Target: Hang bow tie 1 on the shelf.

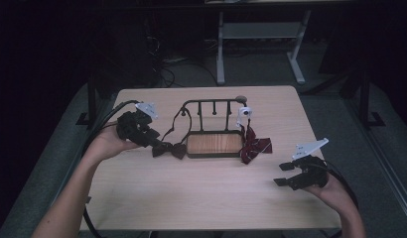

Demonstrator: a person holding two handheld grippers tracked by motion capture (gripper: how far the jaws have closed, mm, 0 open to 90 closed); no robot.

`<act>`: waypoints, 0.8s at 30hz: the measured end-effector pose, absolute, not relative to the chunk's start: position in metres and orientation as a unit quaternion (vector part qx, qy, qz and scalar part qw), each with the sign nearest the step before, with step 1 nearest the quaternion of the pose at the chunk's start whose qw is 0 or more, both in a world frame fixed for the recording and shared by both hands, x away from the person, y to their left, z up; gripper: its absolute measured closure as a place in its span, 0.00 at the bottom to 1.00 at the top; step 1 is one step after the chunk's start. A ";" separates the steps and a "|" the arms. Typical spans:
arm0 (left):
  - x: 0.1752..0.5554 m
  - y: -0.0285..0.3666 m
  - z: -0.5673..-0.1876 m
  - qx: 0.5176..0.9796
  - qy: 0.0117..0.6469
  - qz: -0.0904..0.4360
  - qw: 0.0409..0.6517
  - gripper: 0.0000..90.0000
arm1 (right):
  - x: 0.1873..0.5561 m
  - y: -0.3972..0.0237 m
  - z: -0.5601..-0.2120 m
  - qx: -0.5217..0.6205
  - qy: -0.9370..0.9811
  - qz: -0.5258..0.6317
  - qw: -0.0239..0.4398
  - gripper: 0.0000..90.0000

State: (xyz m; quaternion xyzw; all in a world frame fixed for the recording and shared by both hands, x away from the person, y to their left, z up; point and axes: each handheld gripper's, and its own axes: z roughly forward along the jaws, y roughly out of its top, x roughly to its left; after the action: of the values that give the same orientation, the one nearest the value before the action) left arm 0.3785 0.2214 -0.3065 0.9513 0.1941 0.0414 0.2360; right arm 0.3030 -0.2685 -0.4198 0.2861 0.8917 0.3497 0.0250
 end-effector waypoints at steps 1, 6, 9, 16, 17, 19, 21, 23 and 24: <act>0.378 0.222 -0.308 0.951 0.195 0.041 0.237 0.67 | 0.303 -0.269 -0.420 0.285 0.892 0.349 0.026 0.40; 0.375 0.224 -0.314 0.951 0.196 0.039 0.238 0.66 | 0.303 -0.269 -0.420 0.289 0.891 0.349 0.026 0.39; 0.374 0.225 -0.317 0.950 0.199 0.039 0.239 0.64 | 0.303 -0.270 -0.420 0.290 0.891 0.349 0.026 0.39; 0.369 0.228 -0.324 0.949 0.200 0.036 0.242 0.61 | 0.303 -0.270 -0.420 0.292 0.891 0.347 0.028 0.38; 0.368 0.228 -0.325 0.949 0.199 0.036 0.241 0.60 | 0.303 -0.270 -0.421 0.292 0.891 0.347 0.028 0.38; 0.367 0.229 -0.328 0.948 0.201 0.036 0.243 0.59 | 0.303 -0.270 -0.421 0.293 0.891 0.346 0.028 0.37; 0.366 0.229 -0.329 0.949 0.201 0.038 0.240 0.58 | 0.303 -0.270 -0.422 0.293 0.891 0.345 0.028 0.37; 0.364 0.230 -0.331 0.948 0.201 0.037 0.244 0.57 | 0.303 -0.270 -0.422 0.292 0.892 0.345 0.028 0.37; 0.363 0.230 -0.331 0.948 0.202 0.039 0.245 0.56 | 0.303 -0.270 -0.422 0.292 0.891 0.345 0.028 0.37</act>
State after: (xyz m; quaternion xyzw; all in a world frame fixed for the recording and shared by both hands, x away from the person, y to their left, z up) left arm 0.3630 0.2300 -0.3313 0.9476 0.2016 0.0388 0.2448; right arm 0.3032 -0.2701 -0.4216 0.2921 0.8915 0.3452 0.0279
